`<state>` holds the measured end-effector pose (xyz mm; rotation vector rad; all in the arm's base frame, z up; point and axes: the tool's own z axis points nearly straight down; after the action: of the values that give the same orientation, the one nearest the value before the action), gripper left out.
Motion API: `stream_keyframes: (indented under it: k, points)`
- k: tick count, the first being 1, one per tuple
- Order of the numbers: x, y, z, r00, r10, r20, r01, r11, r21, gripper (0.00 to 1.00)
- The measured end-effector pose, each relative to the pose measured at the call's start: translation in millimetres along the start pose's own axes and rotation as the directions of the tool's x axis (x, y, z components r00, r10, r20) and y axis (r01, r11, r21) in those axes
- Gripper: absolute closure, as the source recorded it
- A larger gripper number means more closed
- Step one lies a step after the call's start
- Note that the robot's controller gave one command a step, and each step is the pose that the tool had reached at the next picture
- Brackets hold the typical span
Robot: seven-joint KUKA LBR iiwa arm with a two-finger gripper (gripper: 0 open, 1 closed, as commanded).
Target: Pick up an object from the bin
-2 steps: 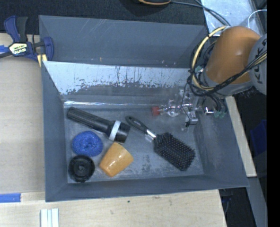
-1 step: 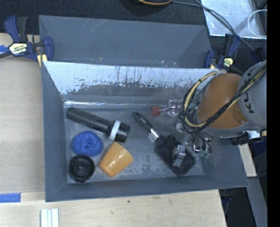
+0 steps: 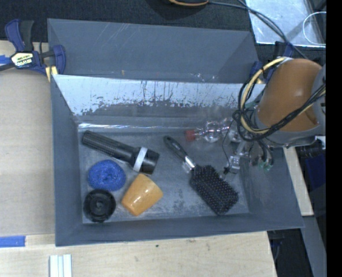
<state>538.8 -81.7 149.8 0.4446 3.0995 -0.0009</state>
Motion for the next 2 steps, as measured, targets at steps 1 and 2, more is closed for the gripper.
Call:
stream_keyframes:
  k: [1, 2]
  points:
    - [58.5, 10, 50, 0.996, 0.089, -0.007, -0.089, 0.996, 0.002, 0.0]
    - [46.6, 11, 78, 0.992, 0.125, 0.001, -0.125, 0.992, -0.001, 0.0]
